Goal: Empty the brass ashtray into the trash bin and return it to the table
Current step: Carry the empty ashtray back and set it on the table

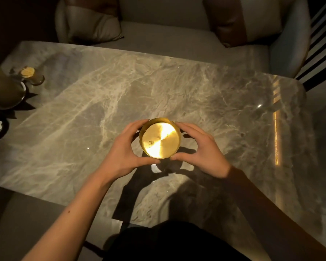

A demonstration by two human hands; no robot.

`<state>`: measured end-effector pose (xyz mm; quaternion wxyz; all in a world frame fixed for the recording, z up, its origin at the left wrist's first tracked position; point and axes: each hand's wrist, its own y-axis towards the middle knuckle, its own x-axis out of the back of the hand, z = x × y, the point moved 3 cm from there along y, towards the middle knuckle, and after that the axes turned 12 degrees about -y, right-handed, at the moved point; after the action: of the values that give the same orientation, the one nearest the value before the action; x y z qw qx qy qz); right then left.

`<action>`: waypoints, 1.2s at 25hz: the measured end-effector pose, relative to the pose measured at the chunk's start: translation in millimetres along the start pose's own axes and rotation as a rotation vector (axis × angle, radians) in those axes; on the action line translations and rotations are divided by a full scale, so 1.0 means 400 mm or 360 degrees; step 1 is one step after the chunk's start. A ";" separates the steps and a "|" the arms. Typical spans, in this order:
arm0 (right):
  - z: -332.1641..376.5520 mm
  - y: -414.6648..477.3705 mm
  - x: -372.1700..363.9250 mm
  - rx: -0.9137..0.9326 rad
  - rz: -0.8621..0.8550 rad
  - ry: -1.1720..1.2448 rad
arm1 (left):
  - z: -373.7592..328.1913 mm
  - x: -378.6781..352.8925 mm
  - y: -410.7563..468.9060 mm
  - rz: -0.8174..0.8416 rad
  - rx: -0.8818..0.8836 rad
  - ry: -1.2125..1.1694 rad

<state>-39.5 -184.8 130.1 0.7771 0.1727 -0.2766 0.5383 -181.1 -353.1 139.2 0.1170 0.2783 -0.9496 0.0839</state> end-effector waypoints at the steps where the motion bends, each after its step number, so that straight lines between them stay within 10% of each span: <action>1: 0.008 0.010 -0.016 -0.0009 0.0010 0.0007 | 0.005 0.019 -0.003 -0.0001 0.0005 0.0014; 30: 0.617 0.566 -1.080 0.0048 0.0489 -0.0224 | 0.632 1.127 -0.376 -0.0521 0.0293 -0.0210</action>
<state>-426.2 -563.1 51.6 0.6617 0.1773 -0.3454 0.6414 -512.0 -764.2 32.4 0.0407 0.4433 -0.8857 0.1317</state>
